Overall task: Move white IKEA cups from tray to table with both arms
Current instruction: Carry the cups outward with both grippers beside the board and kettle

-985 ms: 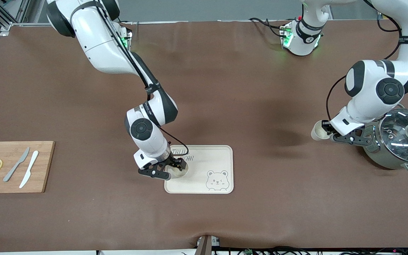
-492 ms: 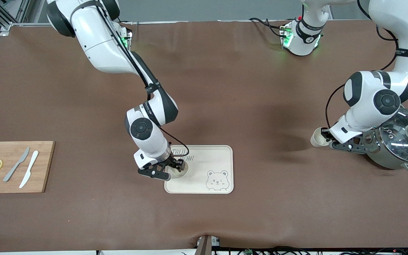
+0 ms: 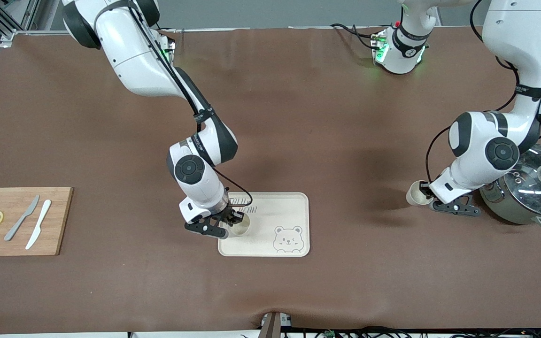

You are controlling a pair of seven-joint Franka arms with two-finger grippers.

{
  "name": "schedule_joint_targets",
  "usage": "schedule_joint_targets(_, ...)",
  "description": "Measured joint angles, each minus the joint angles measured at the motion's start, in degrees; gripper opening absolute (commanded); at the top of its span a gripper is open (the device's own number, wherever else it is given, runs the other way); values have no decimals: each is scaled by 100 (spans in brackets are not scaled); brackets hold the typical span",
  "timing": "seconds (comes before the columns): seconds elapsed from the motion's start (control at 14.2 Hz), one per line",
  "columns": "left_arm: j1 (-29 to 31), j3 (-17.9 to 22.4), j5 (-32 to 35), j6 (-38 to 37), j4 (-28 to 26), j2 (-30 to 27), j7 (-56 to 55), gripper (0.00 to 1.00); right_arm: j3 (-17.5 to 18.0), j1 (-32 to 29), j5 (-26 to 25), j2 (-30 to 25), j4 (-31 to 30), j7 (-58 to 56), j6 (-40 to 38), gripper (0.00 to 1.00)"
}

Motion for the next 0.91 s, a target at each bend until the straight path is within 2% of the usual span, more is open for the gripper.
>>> schedule_joint_targets(0.21,-7,-10,-38,51,148,162,-12,0,-4,2,0,0,4,1,2,0)
schedule_joint_targets(0.56,-47,-219,-762,61,606,404,-12,0,-76,-10,4,-69,251,13,-200,0)
schedule_joint_targets(0.7,-66,-225,-803,61,712,487,-15,0,-122,-134,7,-289,354,-2,-669,0)
schedule_joint_targets(0.91,-63,-225,-804,92,828,679,-15,0,-145,-665,11,-1007,421,-856,-2066,0)
